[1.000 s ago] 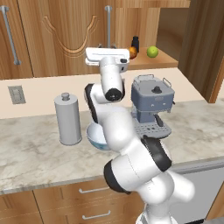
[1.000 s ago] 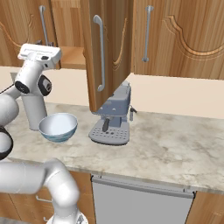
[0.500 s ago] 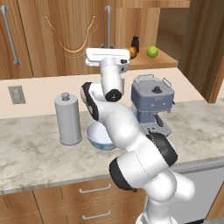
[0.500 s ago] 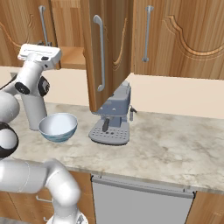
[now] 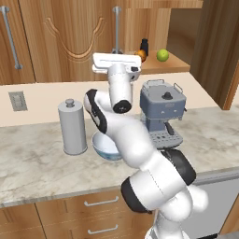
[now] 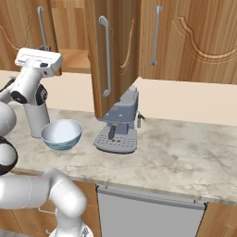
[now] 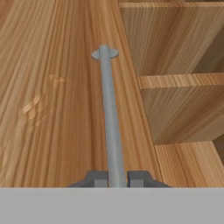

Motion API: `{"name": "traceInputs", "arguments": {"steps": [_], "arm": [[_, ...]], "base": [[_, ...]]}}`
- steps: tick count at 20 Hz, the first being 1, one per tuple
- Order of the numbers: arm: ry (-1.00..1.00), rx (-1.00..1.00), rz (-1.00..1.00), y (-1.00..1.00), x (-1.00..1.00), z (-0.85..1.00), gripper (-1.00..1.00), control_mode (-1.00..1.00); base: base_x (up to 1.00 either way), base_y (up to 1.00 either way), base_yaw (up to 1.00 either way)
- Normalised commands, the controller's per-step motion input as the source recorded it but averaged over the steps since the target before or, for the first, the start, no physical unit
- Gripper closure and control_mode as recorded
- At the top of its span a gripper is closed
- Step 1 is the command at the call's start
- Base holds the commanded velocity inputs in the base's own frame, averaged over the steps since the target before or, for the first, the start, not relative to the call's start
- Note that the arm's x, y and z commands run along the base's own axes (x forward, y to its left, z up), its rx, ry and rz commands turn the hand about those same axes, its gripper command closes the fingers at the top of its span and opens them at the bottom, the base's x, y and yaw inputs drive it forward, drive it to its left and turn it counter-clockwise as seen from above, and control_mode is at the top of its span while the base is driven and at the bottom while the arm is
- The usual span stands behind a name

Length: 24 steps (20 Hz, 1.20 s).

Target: Open the cabinet. Pick the peach and pear from the cabinet and place them into the bowl. Then close the cabinet.

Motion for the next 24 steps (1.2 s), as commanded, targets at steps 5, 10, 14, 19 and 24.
{"name": "traceInputs", "arguments": {"steps": [5, 10, 14, 19, 24], "arm": [[0.11, 0.05, -0.07, 0.35, -0.79, 0.28, 1.0, -1.0], [0.21, 0.05, -0.08, 0.6, -0.68, 0.2, 1.0, -1.0], [0.25, 0.02, -0.07, 0.92, -0.68, 0.02, 1.0, -1.0], [0.2, 0.0, -0.03, 0.98, -0.18, -0.04, 1.0, -1.0], [0.1, 0.05, -0.07, 0.37, -0.41, 0.32, 1.0, -1.0]], "base": [[0.0, 0.0, 0.0], [0.0, 0.0, 0.0], [0.0, 0.0, 0.0], [0.0, 0.0, 0.0], [0.0, 0.0, 0.0]]}}
